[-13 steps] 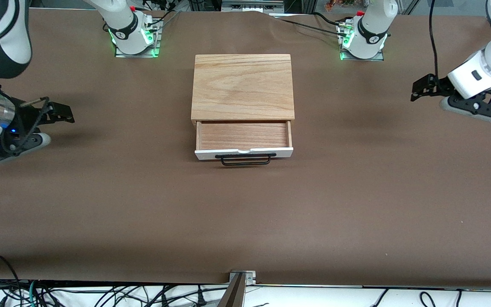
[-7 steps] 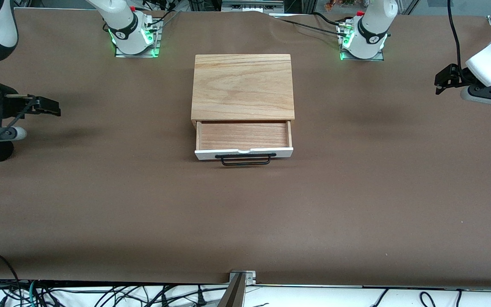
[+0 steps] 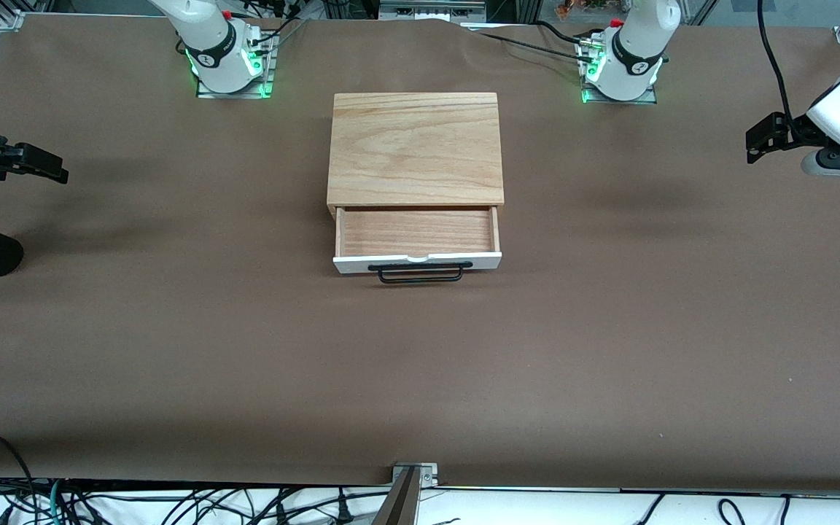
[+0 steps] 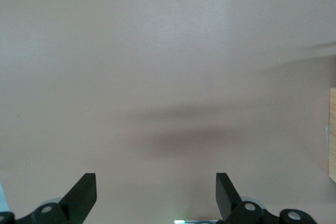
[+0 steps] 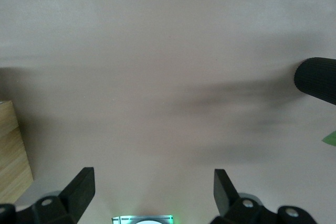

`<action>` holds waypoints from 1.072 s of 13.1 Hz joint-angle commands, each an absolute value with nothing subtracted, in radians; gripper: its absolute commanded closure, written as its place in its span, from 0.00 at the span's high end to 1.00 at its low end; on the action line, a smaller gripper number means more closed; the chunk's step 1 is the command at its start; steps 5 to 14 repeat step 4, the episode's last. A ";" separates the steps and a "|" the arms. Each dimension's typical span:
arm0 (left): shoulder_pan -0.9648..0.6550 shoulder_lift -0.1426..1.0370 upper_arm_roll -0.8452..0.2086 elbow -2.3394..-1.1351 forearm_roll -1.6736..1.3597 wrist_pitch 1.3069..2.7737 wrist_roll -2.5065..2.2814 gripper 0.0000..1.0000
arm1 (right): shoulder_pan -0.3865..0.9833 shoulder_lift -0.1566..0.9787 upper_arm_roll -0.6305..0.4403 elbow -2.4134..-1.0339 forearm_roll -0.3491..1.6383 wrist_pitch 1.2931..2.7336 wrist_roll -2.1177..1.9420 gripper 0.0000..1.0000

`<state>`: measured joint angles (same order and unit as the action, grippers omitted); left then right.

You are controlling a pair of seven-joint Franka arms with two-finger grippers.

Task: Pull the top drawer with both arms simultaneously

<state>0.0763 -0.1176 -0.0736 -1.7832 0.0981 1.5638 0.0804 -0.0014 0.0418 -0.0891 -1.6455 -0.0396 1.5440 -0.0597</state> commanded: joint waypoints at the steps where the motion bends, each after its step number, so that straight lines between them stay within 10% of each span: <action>1: 0.095 -0.114 -0.077 -1.761 0.043 1.539 0.049 1.00 | -0.017 0.035 -0.071 -1.638 -0.032 1.548 -0.060 1.00; 14: 0.097 -0.114 -0.077 -1.764 0.038 1.539 0.005 1.00 | -0.017 0.040 -0.072 -1.634 -0.005 1.551 -0.058 1.00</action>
